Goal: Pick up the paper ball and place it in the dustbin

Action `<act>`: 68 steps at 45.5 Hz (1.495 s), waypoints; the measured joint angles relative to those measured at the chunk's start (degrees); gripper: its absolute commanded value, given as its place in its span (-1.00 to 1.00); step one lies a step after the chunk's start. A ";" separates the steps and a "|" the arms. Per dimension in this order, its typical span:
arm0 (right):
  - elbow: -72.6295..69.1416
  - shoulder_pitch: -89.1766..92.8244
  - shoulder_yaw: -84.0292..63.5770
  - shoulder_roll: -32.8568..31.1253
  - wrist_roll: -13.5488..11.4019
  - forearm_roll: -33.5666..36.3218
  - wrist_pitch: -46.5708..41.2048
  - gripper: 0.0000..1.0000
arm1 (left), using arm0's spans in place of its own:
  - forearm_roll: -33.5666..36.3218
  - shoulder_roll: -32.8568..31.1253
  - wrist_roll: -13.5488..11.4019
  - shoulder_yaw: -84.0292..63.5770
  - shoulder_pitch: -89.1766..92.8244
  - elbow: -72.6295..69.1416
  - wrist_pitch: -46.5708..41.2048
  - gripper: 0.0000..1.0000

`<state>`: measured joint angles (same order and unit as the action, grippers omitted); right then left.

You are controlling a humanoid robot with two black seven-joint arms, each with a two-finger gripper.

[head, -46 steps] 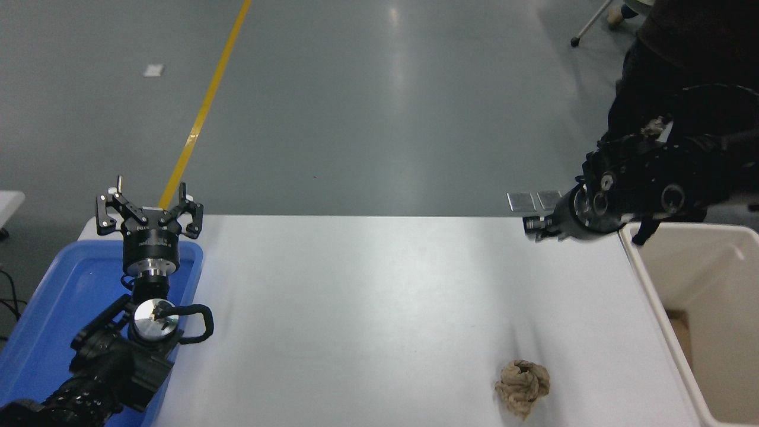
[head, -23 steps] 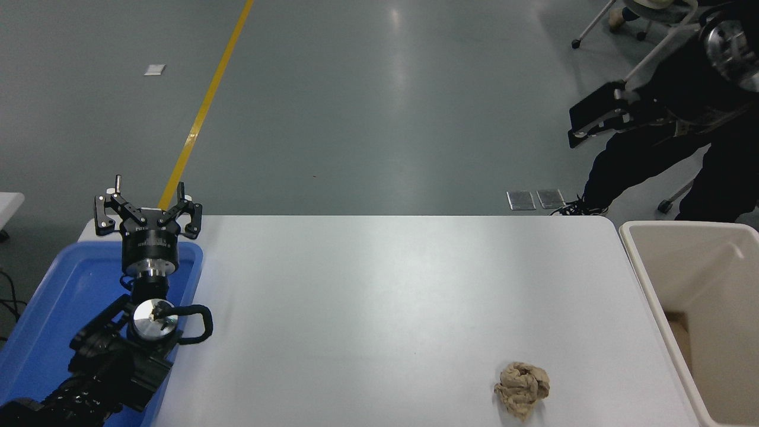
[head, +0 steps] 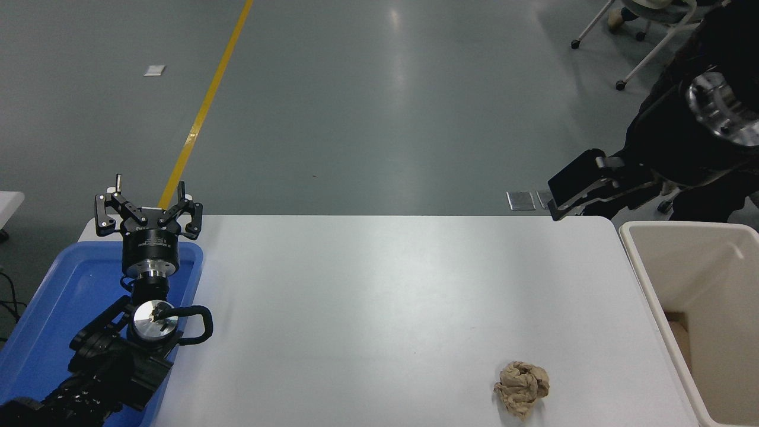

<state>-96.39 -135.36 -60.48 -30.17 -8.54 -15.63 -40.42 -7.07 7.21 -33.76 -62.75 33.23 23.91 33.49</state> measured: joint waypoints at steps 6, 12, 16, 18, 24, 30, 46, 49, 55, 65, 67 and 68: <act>0.27 9.79 0.00 1.46 0.00 -0.46 6.70 1.00 | 0.03 0.00 0.00 0.04 -0.01 -0.01 0.05 0.98; 0.99 19.00 0.77 3.08 0.01 -1.15 12.83 1.00 | 0.03 0.00 0.00 0.06 -0.01 -0.01 0.07 0.98; 2.36 25.93 2.22 4.60 0.03 -1.84 17.47 1.00 | 0.03 0.00 0.00 0.07 -0.01 -0.01 0.08 0.98; 3.14 28.75 2.79 5.35 0.01 -2.07 19.19 1.00 | 0.03 0.00 0.00 0.08 -0.01 0.00 0.08 0.98; 5.98 37.36 5.34 7.72 0.00 -2.65 24.26 1.00 | 0.03 0.00 0.00 0.08 -0.01 0.00 0.08 0.98; 8.47 43.73 7.53 9.40 0.01 -2.98 27.93 1.00 | 0.03 -0.01 0.00 0.08 -0.01 -0.01 0.08 0.98; 12.71 53.21 9.62 11.70 0.01 -6.18 34.79 1.00 | 0.04 -0.07 0.02 0.08 0.00 0.00 0.08 0.98; 13.44 54.28 9.74 12.13 0.01 -6.80 35.74 1.00 | 0.04 -0.08 0.02 0.08 0.00 0.00 0.08 0.98; 14.45 55.72 9.87 12.79 0.01 -7.56 37.10 0.98 | 0.04 -0.08 0.02 0.09 -0.01 0.00 0.08 0.98; 15.57 57.63 9.70 14.05 -0.06 -8.21 38.75 0.89 | 0.04 -0.09 0.02 0.09 0.00 0.00 0.08 0.98; 15.71 57.96 9.66 14.26 -0.06 -8.26 39.03 0.83 | 0.04 -0.09 0.02 0.09 -0.01 0.00 0.08 0.98; 15.78 58.18 9.63 14.41 -0.06 -8.27 39.23 0.81 | 0.04 -0.09 0.02 0.09 0.00 0.00 0.08 0.98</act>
<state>-80.61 -77.18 -50.84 -15.76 -8.60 -23.91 -1.19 -7.03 7.12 -33.74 -62.67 33.22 23.90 33.57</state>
